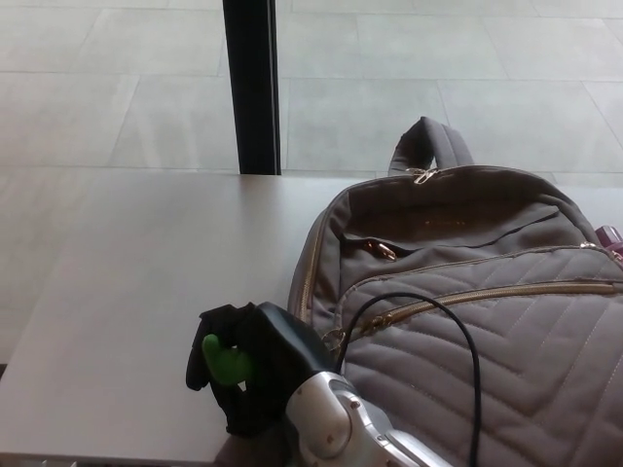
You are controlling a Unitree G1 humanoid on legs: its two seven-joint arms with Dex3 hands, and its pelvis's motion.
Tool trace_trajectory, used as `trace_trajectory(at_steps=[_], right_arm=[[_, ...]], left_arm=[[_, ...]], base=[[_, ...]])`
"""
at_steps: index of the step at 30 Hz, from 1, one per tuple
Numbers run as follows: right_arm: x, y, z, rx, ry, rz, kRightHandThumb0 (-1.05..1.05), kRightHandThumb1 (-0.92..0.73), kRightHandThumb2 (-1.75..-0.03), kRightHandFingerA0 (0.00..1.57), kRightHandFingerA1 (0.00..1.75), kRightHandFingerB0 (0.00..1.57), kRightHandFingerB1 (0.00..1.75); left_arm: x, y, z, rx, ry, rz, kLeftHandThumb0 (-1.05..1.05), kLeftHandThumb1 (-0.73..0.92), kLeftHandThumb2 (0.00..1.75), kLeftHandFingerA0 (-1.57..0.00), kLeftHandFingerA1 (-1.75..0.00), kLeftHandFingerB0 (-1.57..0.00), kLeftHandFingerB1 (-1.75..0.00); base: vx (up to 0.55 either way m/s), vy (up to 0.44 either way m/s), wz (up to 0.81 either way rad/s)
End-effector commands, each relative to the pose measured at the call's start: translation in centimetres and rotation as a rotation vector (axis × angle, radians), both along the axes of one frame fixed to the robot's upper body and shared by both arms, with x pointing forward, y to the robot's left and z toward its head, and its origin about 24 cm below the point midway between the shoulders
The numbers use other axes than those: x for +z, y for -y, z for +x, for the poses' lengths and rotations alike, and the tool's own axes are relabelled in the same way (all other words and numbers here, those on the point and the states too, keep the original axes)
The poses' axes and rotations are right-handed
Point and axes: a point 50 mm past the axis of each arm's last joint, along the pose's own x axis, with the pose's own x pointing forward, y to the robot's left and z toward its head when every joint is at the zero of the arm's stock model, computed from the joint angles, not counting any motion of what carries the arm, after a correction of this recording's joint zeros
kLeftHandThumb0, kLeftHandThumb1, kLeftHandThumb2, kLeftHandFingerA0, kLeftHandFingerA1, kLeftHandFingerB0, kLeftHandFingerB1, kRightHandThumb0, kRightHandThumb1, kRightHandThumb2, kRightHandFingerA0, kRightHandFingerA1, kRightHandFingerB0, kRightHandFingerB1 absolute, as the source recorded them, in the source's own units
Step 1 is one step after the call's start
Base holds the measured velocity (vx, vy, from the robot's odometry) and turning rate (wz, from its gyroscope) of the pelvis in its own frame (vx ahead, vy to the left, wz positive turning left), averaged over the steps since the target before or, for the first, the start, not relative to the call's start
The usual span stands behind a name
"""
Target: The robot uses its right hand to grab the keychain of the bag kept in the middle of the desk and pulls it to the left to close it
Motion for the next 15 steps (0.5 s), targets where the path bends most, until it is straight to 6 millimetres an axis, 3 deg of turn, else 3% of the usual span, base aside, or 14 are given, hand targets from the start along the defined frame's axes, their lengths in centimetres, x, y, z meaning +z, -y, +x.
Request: trace_trajectory(at_steps=[1, 15], right_arm=[[2.87, -11.36, -6.39, 0.174, -0.277, 0.256, -0.48, -0.36, -1.47, 1.02, 1.75, 0.96, 1.67], [2.66, -11.86, -6.96, 0.193, -0.283, 0.244, -0.48, -0.36, -1.47, 1.02, 1.75, 0.96, 1.67]], left_arm=[[1.15, -2.04, -1.31, -0.002, -0.052, 0.079, -0.62, 0.92, 0.68, -0.79, -0.61, -0.61, -0.48], [0.97, -1.85, -2.12, 0.019, -0.057, 0.066, -0.62, 0.92, 0.68, -0.79, -0.61, -0.61, -0.48]], base=[[0.00, 0.000, 0.00], [0.00, 0.000, 0.00]])
